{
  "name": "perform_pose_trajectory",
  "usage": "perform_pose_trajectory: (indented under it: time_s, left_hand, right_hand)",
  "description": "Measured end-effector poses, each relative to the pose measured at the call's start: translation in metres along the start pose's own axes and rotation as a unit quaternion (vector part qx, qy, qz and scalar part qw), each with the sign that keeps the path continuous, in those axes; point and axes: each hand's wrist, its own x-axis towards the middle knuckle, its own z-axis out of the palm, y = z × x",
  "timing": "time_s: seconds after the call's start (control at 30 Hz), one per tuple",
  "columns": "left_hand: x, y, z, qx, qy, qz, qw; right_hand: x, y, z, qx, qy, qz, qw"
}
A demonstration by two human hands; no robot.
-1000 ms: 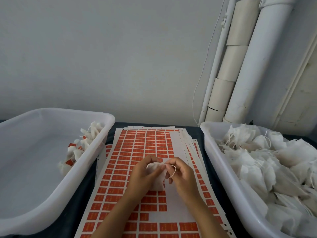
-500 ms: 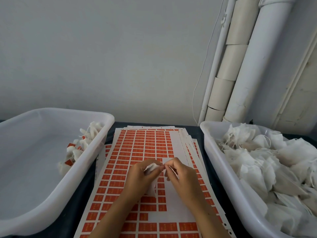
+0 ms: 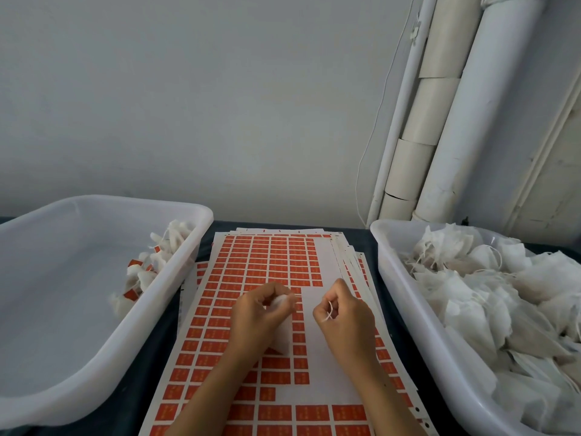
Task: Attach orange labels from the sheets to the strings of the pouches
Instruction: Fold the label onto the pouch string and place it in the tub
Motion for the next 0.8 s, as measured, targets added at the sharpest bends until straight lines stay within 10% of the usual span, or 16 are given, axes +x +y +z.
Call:
perform_pose_trajectory:
  time_s: [0.33, 0.47, 0.7, 0.8]
  left_hand:
    - [-0.001, 0.01, 0.002, -0.08, -0.135, -0.093, 0.983]
    - [0.004, 0.006, -0.005, -0.268, -0.194, -0.244, 0.912]
    - [0.006, 0.002, -0.011, -0.478, -0.215, -0.26, 0.811]
    - [0.005, 0.003, -0.008, -0.426, -0.189, -0.262, 0.845]
  right_hand:
    - [0.002, 0.004, 0.007, 0.107, 0.006, 0.087, 0.99]
    - [0.0, 0.004, 0.012, 0.11, -0.006, 0.085, 0.99]
    - [-0.002, 0.002, 0.016, 0.105, -0.028, 0.09, 0.99]
    - [-0.003, 0.001, 0.016, 0.097, -0.057, 0.08, 0.99]
